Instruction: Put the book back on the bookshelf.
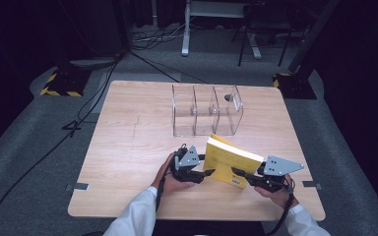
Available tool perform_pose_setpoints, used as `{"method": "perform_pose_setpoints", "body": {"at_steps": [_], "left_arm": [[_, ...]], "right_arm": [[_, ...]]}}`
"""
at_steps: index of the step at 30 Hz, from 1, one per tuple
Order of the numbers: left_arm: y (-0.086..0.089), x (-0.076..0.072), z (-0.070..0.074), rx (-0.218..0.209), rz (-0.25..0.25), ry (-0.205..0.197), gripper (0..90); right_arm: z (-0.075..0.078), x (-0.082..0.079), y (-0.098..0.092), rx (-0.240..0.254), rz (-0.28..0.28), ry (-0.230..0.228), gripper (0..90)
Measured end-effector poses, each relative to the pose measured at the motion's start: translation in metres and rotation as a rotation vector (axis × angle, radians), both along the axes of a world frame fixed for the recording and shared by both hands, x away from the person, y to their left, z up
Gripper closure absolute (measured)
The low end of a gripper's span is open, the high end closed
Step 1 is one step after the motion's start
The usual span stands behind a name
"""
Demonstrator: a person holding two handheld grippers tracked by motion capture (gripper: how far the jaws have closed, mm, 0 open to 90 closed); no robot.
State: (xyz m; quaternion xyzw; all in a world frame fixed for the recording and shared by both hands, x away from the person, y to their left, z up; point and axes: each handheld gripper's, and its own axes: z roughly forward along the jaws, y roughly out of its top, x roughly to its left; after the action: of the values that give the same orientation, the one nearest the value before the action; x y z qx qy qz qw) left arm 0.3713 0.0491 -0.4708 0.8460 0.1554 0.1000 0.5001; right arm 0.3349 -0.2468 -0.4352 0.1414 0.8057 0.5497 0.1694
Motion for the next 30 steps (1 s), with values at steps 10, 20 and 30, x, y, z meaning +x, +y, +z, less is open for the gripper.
{"method": "perform_pose_setpoints", "body": {"at_steps": [10, 20, 30], "left_arm": [[0.068, -0.027, 0.0, 0.118, 0.144, 0.088, 21.4], [0.12, -0.057, -0.009, 0.16, 0.315, 0.109, 20.1], [0.142, -0.055, -0.019, 0.204, 0.399, 0.118, 18.3]], "right_arm": [[0.006, 0.002, -0.01, 0.013, -0.115, -0.027, 75.9], [0.018, 0.004, -0.03, 0.035, -0.243, -0.093, 75.9], [0.028, 0.015, -0.04, 0.074, -0.348, -0.126, 75.9]]}}
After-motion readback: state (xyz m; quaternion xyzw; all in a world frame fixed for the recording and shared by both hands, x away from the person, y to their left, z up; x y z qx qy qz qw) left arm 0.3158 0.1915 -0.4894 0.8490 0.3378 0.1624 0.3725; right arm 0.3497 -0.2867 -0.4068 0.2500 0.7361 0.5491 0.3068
